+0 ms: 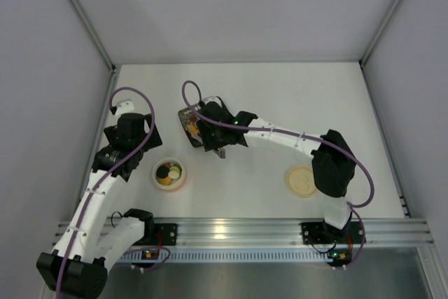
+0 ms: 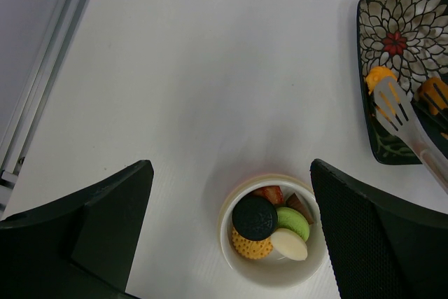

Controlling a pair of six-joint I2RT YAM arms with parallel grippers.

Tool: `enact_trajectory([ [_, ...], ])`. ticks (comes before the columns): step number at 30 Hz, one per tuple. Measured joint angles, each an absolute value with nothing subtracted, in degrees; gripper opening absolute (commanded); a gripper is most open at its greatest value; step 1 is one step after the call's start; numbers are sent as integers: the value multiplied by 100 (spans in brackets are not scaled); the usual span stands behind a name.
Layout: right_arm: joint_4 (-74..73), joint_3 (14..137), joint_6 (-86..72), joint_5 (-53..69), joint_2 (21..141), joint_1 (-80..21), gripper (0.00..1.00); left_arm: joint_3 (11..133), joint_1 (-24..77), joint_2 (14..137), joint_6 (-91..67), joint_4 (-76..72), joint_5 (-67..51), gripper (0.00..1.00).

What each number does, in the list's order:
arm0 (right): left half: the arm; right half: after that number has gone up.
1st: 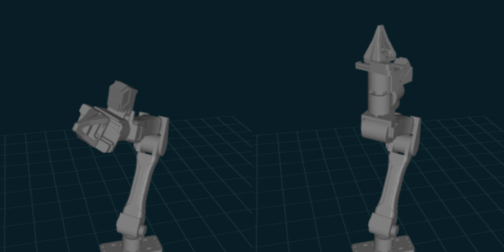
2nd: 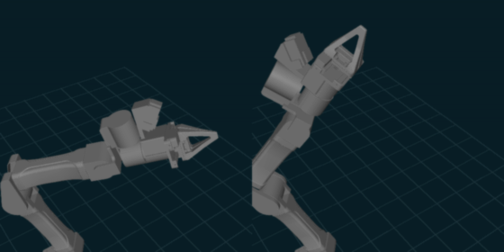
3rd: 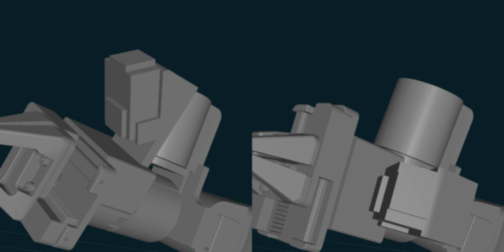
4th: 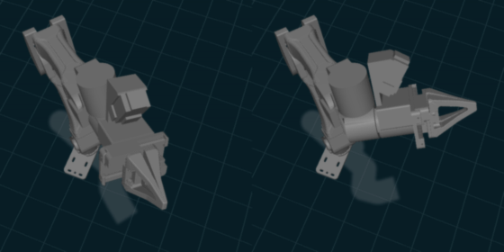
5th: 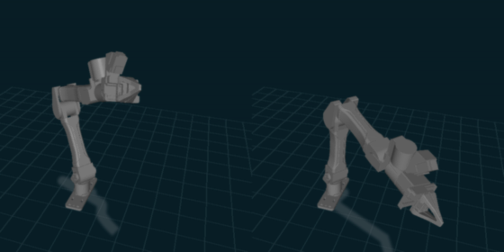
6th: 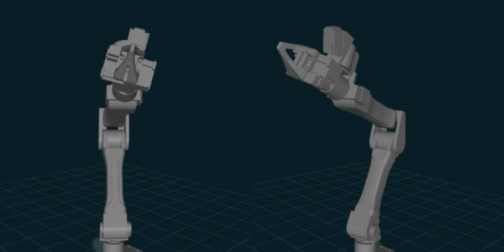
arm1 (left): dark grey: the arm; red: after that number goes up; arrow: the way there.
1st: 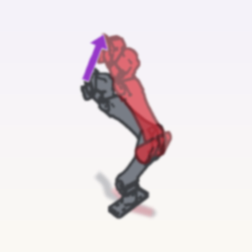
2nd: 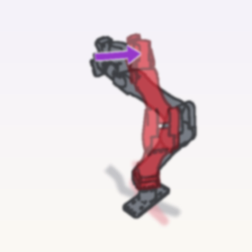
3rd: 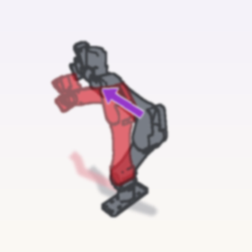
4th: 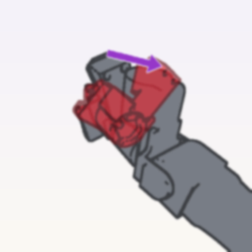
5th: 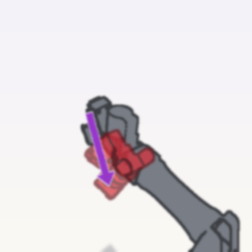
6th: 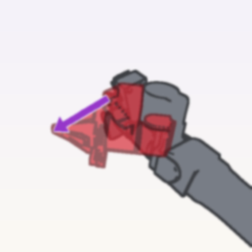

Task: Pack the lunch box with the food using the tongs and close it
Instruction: Pick up the fake food from the plate, then place the fake food in the packing box.

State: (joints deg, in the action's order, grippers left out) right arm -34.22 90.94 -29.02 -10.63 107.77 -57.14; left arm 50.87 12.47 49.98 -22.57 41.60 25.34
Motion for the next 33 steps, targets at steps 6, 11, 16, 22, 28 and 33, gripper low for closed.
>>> enact_trajectory([
  [6,-3422,9124,-2891,-932,11006,-5658,46,5087,1247,4998,-2257,4160,2534,99],
  [11,-3398,9124,-2895,-851,11010,-5636,41,5087,1247,4998,-2257,4163,2534,99],
  [16,-3382,9124,-2906,-722,11010,-5605,37,5087,1247,4998,-2257,4160,2534,99],
  [22,-3378,9122,-2910,-674,11010,-5594,27,5087,1247,4998,-2257,4160,2534,99],
  [28,-3385,9118,-2910,-679,10997,-5570,26,5087,1247,4998,-2257,4163,2534,99],
  [33,-3385,9089,-2910,-701,10886,-5527,26,5087,1247,4998,-2257,4160,2534,99],
])
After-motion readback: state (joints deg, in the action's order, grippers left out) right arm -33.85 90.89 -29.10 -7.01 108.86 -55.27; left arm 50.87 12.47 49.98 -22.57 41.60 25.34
